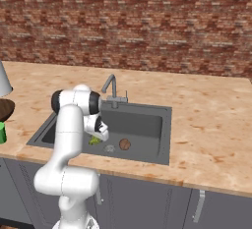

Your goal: Remove the broccoli and potato from the sink. Then move the bowl and cup from the counter to the sink for washing.

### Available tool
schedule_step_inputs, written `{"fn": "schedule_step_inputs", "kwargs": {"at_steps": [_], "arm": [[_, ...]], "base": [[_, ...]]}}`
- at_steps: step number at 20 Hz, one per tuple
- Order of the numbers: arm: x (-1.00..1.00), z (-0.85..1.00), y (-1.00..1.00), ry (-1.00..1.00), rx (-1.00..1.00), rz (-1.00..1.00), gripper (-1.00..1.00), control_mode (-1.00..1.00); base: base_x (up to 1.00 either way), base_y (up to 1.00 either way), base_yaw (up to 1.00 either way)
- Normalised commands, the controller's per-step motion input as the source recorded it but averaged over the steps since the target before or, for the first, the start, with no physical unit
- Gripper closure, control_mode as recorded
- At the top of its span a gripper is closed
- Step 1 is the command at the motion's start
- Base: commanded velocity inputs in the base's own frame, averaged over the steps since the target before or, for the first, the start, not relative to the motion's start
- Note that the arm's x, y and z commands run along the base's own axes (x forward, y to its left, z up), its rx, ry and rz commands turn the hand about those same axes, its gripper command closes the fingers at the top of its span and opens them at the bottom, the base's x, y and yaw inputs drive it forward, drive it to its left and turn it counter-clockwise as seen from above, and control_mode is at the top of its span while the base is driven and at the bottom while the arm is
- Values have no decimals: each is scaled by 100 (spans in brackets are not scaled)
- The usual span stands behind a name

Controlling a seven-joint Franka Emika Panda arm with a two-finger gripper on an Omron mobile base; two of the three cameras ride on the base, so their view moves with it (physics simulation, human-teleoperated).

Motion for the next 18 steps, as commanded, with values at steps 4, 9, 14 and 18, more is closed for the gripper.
{"fn": "schedule_step_inputs", "kwargs": {"at_steps": [4, 9, 14, 18], "arm": [[-32, -2, 0, 0, 0, -5, -100, -100], [-31, 0, 0, 0, 0, -5, -100, -100], [-32, 0, 0, 0, 0, -4, -100, -100], [-30, 0, 0, 0, 0, -3, 100, -100]], "base": [[0, 0, 0], [0, 0, 0], [0, 0, 0], [0, 0, 0]]}}
